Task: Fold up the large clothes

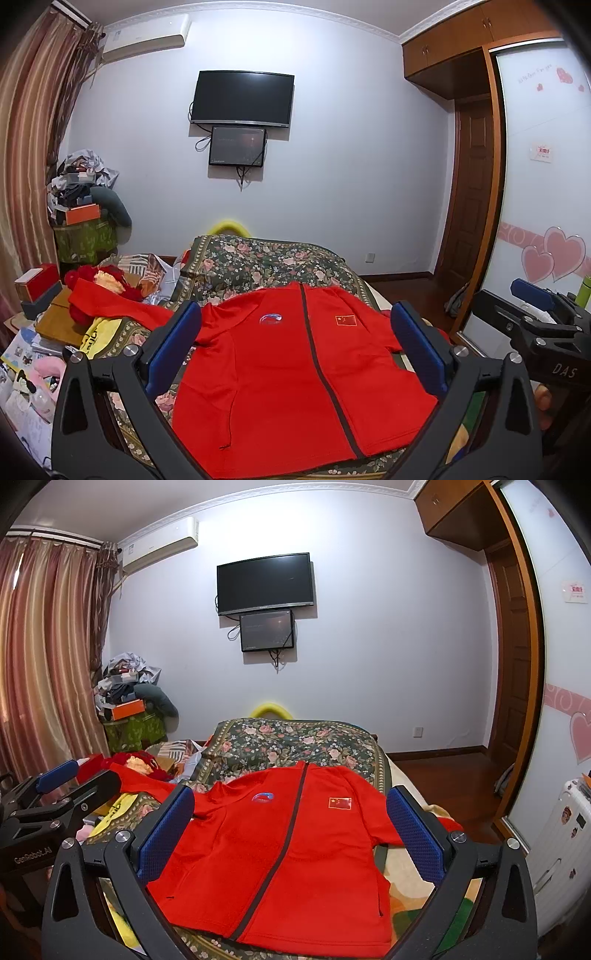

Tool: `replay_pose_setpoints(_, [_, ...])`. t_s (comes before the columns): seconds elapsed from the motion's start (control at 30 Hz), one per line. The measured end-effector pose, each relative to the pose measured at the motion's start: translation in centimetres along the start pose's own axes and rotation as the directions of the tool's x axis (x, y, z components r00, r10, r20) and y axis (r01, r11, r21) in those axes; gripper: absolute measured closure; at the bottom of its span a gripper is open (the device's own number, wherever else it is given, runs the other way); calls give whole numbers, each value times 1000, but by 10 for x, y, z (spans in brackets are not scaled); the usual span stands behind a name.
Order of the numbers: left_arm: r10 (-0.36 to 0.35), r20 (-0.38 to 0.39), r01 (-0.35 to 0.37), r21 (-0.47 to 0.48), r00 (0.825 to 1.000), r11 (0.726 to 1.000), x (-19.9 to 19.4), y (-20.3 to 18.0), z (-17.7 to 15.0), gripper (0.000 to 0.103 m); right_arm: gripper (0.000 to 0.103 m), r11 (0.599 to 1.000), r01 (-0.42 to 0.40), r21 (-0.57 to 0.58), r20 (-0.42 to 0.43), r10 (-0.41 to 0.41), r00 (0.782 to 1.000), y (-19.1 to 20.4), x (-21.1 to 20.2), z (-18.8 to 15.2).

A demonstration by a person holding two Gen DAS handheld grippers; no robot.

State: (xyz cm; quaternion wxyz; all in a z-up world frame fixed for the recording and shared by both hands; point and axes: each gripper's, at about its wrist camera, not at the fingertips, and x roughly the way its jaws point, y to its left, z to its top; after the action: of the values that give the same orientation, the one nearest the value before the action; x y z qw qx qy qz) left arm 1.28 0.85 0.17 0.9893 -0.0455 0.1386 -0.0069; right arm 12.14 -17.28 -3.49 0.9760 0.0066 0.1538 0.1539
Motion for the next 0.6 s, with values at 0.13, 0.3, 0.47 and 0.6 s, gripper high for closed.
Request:
replay_pose_setpoints(0.13, [1,3,-1,-3,1000,1000,0,4,-8,0,0,1000,0,-1,-1,0,1000,1,0,0])
replay_pose_setpoints(0.3, [3,1,-3,-9,1000,1000,1,5,-9,0,0,1000,0,-7,-3,0,1000,3,0,-1])
replay_pose_setpoints(0.47, [4,2,-4,-12,1000,1000,-1,8,-11,0,0,1000,-1,-7,-4,0,1000,4,0,-1])
replay_pose_setpoints(0.6, [2,2,-2,-13,1000,1000,-1,8,-11,0,0,1000,0,-10,-7,0,1000,7,0,0])
